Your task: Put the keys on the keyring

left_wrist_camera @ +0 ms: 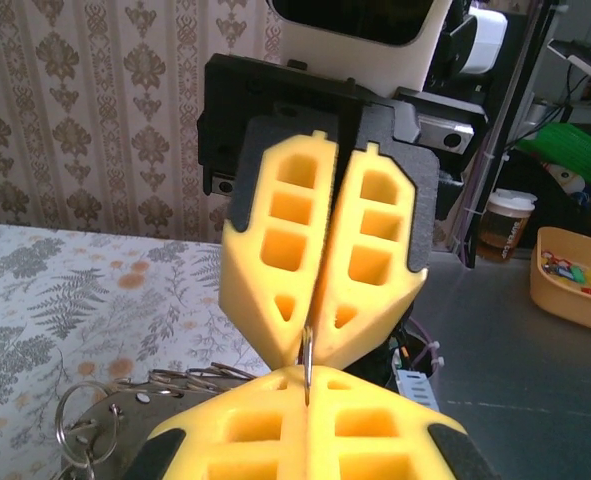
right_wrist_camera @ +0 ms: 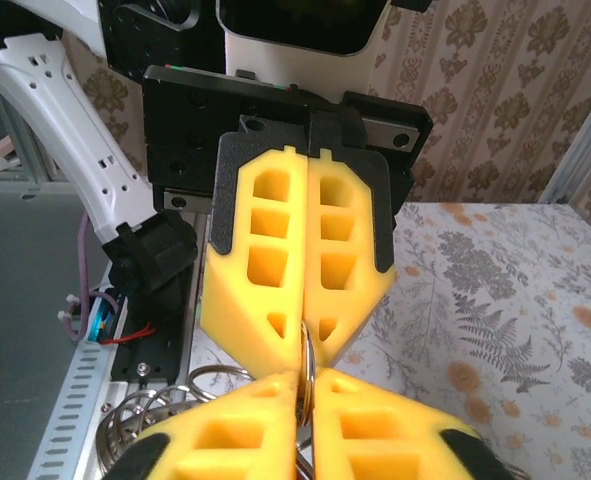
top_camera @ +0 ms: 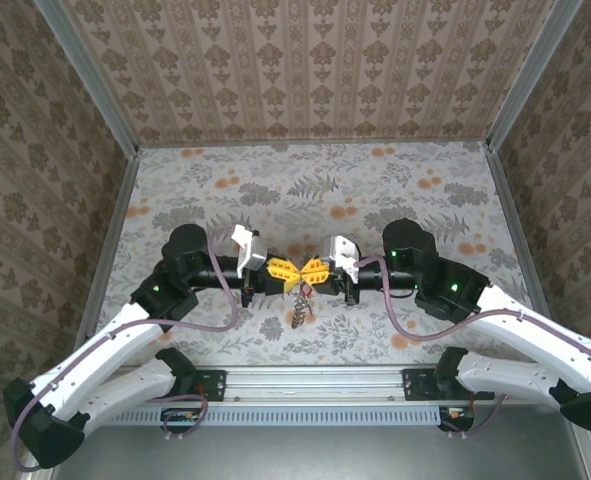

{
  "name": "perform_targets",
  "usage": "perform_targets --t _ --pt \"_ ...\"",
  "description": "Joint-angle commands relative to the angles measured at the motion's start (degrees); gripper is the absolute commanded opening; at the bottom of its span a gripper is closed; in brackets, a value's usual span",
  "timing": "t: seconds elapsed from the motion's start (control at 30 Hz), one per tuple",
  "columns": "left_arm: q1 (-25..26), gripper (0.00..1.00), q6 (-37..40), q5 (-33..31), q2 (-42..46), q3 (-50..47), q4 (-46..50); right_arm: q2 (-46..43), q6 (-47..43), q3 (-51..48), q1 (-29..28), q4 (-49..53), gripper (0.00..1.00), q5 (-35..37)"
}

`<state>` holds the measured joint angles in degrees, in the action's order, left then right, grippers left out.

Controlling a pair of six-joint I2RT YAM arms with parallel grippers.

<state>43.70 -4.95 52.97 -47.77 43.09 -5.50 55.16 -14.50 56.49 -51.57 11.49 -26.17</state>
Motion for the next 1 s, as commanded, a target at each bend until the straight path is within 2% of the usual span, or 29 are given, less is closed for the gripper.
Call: perform_targets --t 0.0,0.17,0.43,0.63,0.67,0.77,0.97 --pt "0.1 0.00 -1.1 0.8 1.2 1.8 -6.9 -0.6 -0.6 -1.4 -0.6 0.5 0.00 -1.9" --pt "0.1 0.00 3.5 -0.8 0.8 4.8 2.4 -2.1 -1.5 -0.2 -0.5 2.3 0.00 -0.9" --pt "1.6 0.00 12.9 -9.0 -0.3 11.1 20.4 -0.5 -1.6 3.8 -0.1 6.4 0.00 2.3" --pt "4.4 0.17 20.2 -15.8 -4.3 16.7 32.1 1.8 -1.9 7.1 -0.2 10.9 0.00 4.1" --pt "4.8 0.17 21.3 -18.5 -4.9 17.7 33.8 2.2 -2.0 7.6 -0.1 11.7 0.00 4.6" --pt "5.3 0.21 23.5 -21.0 -6.1 19.7 37.6 3.2 -2.3 8.7 -0.2 13.4 0.00 5.8" --pt "5.7 0.20 26.2 -22.5 -8.4 21.7 41.4 4.6 -2.8 9.7 -0.3 13.9 0.00 5.2"
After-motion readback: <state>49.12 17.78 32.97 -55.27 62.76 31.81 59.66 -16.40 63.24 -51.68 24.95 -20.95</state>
